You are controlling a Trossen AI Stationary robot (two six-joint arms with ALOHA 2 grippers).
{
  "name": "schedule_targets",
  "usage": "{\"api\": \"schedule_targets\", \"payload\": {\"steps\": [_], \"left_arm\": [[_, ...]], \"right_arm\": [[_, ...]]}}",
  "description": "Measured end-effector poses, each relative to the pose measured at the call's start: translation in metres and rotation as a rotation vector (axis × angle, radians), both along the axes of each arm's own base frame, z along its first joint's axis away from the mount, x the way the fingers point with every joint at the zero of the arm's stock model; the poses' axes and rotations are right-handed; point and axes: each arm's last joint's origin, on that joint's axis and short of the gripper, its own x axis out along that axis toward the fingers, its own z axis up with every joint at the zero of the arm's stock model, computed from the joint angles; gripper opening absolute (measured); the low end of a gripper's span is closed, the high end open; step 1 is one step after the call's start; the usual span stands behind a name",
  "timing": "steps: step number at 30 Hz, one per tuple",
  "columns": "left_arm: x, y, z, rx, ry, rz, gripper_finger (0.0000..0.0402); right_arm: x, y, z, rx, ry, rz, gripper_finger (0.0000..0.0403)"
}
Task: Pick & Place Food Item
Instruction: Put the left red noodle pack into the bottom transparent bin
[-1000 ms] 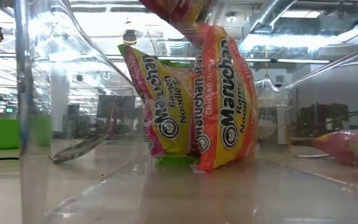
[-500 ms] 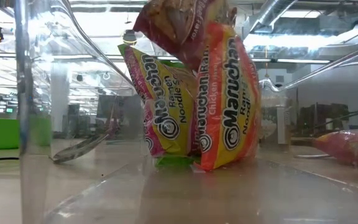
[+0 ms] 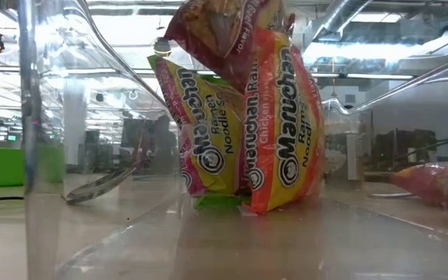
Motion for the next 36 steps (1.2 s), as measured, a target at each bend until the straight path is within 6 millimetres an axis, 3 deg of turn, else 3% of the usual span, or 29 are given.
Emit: {"api": "schedule_targets", "payload": {"steps": [17, 28, 36], "left_arm": [[0.002, -0.006, -0.015, 0.006, 0.022, -0.151, 0.0005], [0.013, 0.002, -0.024, -0.047, 0.047, -0.331, 0.0093], [0.019, 0.012, -0.022, -0.053, 0.061, -0.328, 0.0099]], "right_arm": [[0.0, 0.001, 0.0, 0.022, 0.0, 0.014, 0.0116], [0.0, 0.001, 0.0, 0.022, 0.001, 0.017, 0.0116], [0.0, 0.001, 0.0, 0.023, 0.001, 0.016, 0.0116]]}}
